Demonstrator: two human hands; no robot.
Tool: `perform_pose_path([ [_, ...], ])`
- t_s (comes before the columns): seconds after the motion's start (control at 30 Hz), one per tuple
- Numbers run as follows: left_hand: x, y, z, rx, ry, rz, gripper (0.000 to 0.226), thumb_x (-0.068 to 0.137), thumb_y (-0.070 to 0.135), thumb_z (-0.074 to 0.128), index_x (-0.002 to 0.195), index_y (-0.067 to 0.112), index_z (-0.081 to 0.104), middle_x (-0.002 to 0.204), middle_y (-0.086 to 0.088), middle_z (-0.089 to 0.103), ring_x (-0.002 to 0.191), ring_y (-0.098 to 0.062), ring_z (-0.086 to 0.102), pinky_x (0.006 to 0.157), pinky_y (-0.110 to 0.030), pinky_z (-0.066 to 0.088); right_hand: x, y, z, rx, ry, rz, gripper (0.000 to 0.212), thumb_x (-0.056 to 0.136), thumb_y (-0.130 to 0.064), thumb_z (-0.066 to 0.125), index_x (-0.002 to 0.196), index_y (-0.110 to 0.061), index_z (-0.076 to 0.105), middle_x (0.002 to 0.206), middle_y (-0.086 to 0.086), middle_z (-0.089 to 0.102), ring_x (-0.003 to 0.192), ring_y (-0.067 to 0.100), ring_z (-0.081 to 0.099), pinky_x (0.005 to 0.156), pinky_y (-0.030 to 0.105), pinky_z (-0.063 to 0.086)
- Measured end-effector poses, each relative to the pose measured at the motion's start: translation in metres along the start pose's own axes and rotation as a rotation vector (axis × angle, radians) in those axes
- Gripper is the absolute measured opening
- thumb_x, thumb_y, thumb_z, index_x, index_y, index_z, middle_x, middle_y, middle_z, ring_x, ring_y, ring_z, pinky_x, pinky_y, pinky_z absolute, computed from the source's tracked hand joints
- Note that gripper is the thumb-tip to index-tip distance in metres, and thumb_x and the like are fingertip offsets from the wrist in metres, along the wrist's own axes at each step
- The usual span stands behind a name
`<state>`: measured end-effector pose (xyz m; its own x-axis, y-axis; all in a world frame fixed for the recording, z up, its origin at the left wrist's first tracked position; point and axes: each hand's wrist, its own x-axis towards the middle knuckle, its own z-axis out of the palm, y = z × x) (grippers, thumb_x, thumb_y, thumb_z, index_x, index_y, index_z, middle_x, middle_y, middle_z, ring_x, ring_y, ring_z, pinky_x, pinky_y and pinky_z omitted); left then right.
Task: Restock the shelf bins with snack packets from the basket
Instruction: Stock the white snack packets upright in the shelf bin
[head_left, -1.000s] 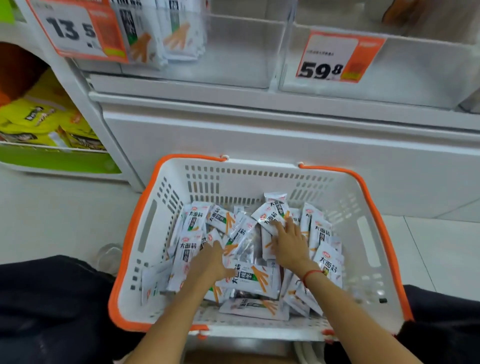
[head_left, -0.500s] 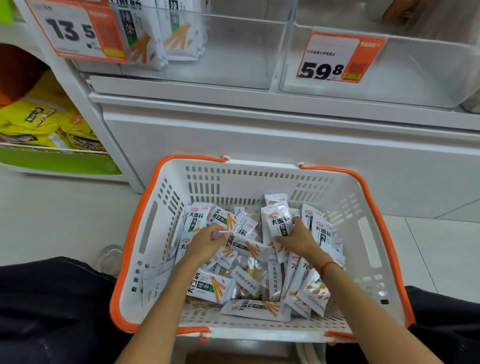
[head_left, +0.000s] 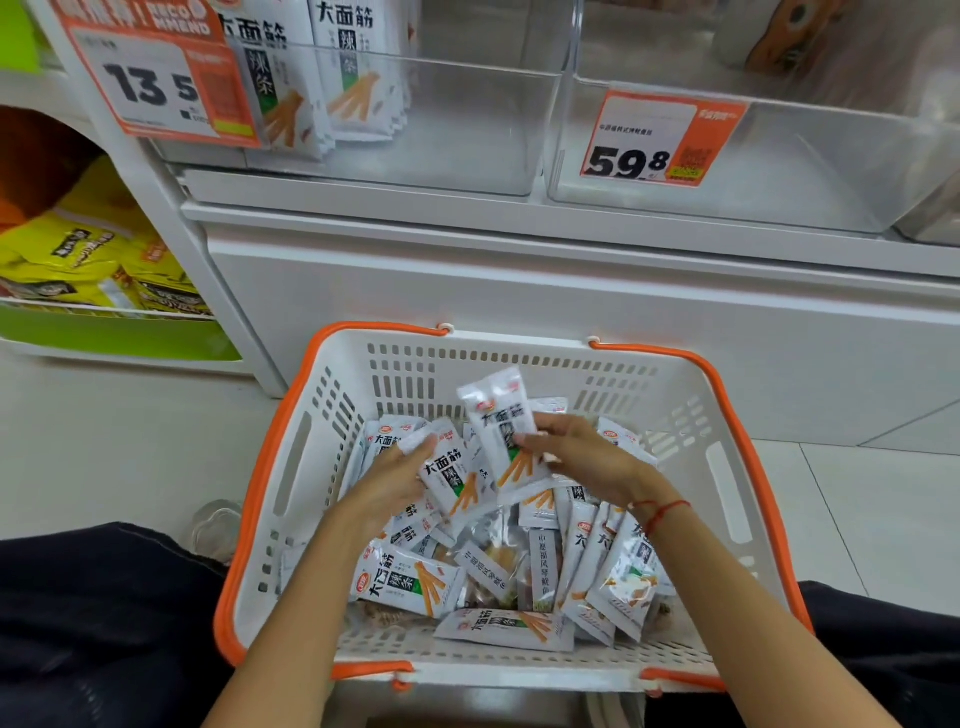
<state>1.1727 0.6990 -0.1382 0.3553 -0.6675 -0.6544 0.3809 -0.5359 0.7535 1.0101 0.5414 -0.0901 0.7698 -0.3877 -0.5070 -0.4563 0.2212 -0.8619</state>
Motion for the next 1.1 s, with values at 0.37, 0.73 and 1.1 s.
perform_pose_path([
  [0.37,-0.001,0.000,0.021,-0.372,-0.092,-0.219,0.050,0.096,0.047,0.044,0.130,0.011,0.050,0.125,-0.010,0.059,0.106,-0.022,0.057,0.083,-0.032,0.044,0.014,0.033,0.034,-0.161,0.367,-0.034,0.025,0.088,-0.008,0.065,0.112,-0.012,0.068,0.091,0.005,0.066,0.076,0.014,0.061,0.062,0.015,0.048],
  [0.73,0.004,0.003,0.042,-0.313,0.043,-0.017,0.038,0.097,0.033,0.044,0.124,0.007,0.053,0.113,-0.012,0.064,0.099,-0.023,0.060,0.080,-0.031,0.048,0.009,0.035,0.049,0.029,0.429,0.035,0.022,0.090,-0.002,0.061,0.112,0.000,0.063,0.073,-0.001,0.063,0.056,0.002,0.060,0.047,0.008,0.044],
  [1.1,0.001,0.002,0.049,0.089,0.070,0.143,0.038,0.100,0.024,0.043,0.137,0.017,0.036,0.134,0.001,0.048,0.116,-0.016,0.049,0.101,-0.037,0.039,0.003,0.022,0.049,0.259,0.357,0.061,0.032,0.087,-0.009,0.067,0.118,-0.006,0.058,0.087,0.004,0.068,0.066,0.006,0.067,0.055,0.016,0.051],
])
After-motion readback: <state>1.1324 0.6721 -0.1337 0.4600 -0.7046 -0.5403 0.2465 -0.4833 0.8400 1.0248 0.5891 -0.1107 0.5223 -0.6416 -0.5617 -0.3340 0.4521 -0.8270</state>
